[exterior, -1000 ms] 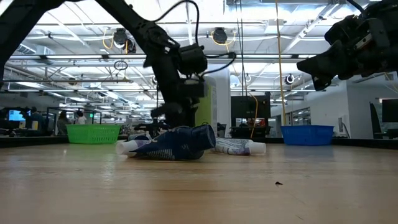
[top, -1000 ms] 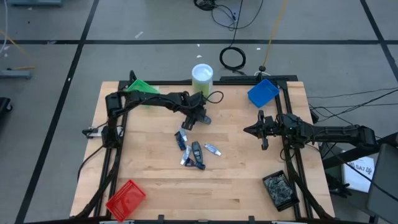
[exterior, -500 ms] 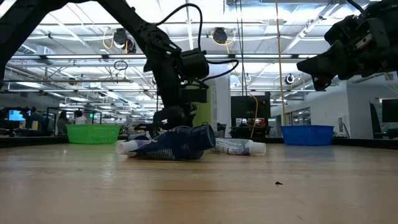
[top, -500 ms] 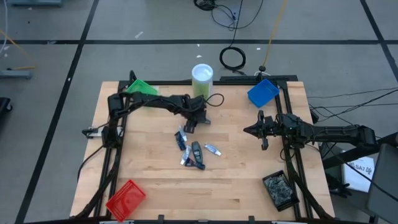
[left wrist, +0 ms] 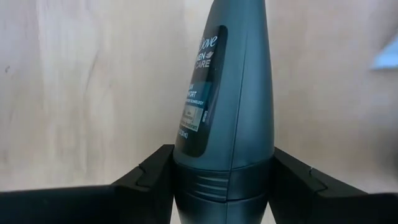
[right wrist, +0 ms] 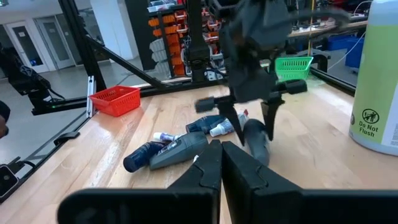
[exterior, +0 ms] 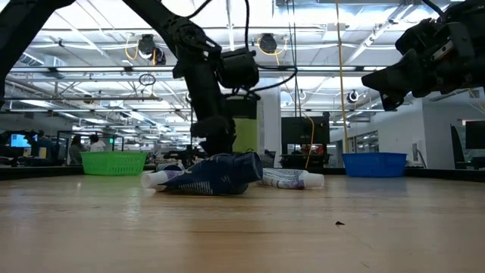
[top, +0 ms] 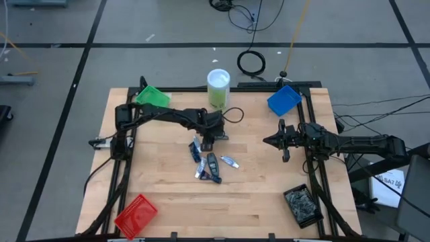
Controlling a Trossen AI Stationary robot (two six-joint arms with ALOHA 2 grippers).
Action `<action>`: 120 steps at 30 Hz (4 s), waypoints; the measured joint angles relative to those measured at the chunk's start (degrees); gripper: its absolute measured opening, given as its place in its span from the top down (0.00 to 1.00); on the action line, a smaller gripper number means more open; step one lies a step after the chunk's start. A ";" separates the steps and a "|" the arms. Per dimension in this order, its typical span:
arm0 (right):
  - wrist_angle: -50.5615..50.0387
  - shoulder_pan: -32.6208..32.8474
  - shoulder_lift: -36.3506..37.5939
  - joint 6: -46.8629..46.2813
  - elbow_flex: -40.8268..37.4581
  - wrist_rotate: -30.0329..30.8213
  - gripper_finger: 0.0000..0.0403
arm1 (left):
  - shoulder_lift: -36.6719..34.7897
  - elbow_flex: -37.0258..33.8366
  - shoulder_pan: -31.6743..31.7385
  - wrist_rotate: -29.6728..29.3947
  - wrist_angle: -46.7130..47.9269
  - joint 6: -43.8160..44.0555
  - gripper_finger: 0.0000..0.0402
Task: Pick & Place Travel size toiletries
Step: Put the top black deodorant into the green bin
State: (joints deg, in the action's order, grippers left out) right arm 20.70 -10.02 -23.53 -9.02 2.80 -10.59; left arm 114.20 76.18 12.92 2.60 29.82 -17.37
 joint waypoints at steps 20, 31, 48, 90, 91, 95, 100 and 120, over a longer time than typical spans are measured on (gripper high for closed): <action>-0.39 0.00 -0.05 -0.80 0.01 0.02 1.00 | -27.84 -15.39 -0.18 12.34 -12.72 6.09 0.54; -0.45 0.00 -0.17 -0.78 0.01 0.05 1.00 | -50.42 -43.61 -0.97 3.05 -36.07 17.69 0.54; -0.45 0.00 -0.17 -0.63 0.01 0.07 1.00 | -72.71 -62.79 -2.76 -18.83 -43.88 25.10 0.54; -0.58 0.00 -0.17 -0.37 0.01 0.09 1.00 | -63.87 -45.99 41.36 -23.46 -1.82 38.56 0.55; -0.54 0.00 -0.17 -0.37 -0.01 0.09 1.00 | -62.51 -45.98 41.58 -23.72 -3.03 38.98 0.55; -0.47 0.00 -0.15 -0.37 0.01 0.10 1.00 | -59.31 -45.97 39.84 -29.27 -3.45 40.24 0.53; -0.47 0.00 -0.17 -0.37 0.00 0.25 1.00 | -58.21 -45.97 38.70 -29.71 -3.58 41.92 0.51; -0.45 0.00 -0.17 -0.18 0.00 0.12 1.00 | -54.50 -45.97 33.12 -31.29 -10.21 49.61 0.52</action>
State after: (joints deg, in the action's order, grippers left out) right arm 20.25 -10.02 -23.70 -9.20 2.80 -10.47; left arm 59.69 30.22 46.03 -28.69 19.62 32.24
